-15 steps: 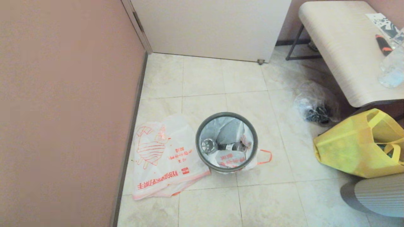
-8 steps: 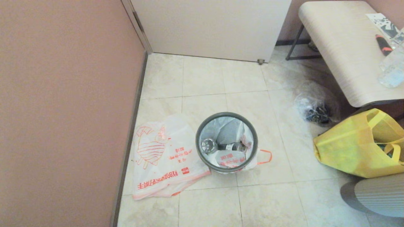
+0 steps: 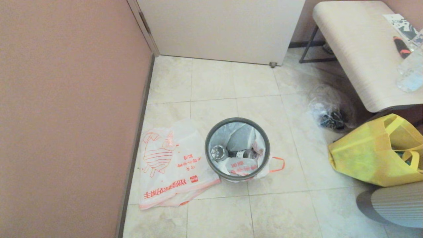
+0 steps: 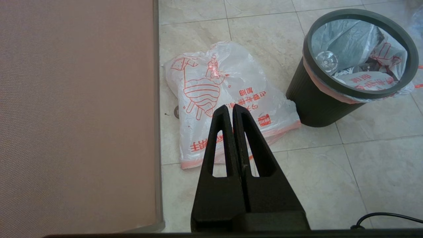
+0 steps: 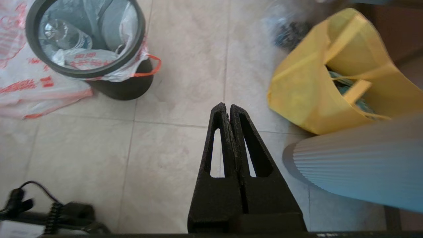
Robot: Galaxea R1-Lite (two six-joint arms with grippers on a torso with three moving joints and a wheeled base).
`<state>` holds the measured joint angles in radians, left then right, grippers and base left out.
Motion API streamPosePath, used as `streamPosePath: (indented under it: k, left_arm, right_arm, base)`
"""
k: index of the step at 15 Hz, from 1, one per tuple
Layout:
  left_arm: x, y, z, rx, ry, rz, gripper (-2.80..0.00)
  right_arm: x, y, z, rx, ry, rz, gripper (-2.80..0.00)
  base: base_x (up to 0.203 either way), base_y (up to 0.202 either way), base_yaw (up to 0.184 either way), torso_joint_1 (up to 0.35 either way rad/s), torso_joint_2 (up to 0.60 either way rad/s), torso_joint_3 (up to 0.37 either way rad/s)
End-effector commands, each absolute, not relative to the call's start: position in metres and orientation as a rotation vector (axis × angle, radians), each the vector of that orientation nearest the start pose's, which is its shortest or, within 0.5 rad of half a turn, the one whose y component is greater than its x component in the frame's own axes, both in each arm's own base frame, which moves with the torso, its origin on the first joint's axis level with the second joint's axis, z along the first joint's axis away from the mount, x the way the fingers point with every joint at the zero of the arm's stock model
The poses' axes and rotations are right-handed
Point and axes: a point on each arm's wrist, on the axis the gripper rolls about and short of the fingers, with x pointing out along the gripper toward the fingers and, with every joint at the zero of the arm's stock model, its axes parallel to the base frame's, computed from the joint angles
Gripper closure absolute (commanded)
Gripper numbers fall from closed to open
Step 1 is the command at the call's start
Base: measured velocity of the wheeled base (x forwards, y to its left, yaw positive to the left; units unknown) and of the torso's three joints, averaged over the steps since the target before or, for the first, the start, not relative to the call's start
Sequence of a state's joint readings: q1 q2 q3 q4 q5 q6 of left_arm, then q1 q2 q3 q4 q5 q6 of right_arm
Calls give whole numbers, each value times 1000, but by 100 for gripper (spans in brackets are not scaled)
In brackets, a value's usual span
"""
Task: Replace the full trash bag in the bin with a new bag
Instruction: Place the trash can ring on the floor
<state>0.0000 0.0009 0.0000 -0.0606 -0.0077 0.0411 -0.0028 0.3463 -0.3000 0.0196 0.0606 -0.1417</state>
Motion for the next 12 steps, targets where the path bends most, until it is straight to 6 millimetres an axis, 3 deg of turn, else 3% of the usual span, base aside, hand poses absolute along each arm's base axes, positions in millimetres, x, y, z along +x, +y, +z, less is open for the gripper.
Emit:
streamPosePath:
  k: [1, 4, 6, 9, 12]
  left_arm:
    - [-21, 0, 75, 42, -37, -7, 0]
    - [-21, 0, 75, 42, -37, -7, 0]
    - [-21, 0, 75, 42, -37, -7, 0]
    - [-21, 0, 75, 42, -37, -7, 0]
    - [-21, 0, 75, 42, -36, -7, 0]
  right_arm:
    - [30, 2, 182, -137, 187, 82, 0]
    - [83, 4, 212, -131, 299, 122, 0]
    - [126, 9, 220, -117, 375, 154, 0]
    - [200, 23, 214, -74, 455, 169, 0]
    - [268, 46, 192, -39, 536, 162, 0]
  base:
    - [0, 0, 0, 0, 0, 0]
    - [0, 0, 0, 0, 0, 0]
    - [0, 0, 0, 0, 0, 0]
    - [0, 0, 0, 0, 0, 0]
    - [0, 0, 0, 0, 0, 0]
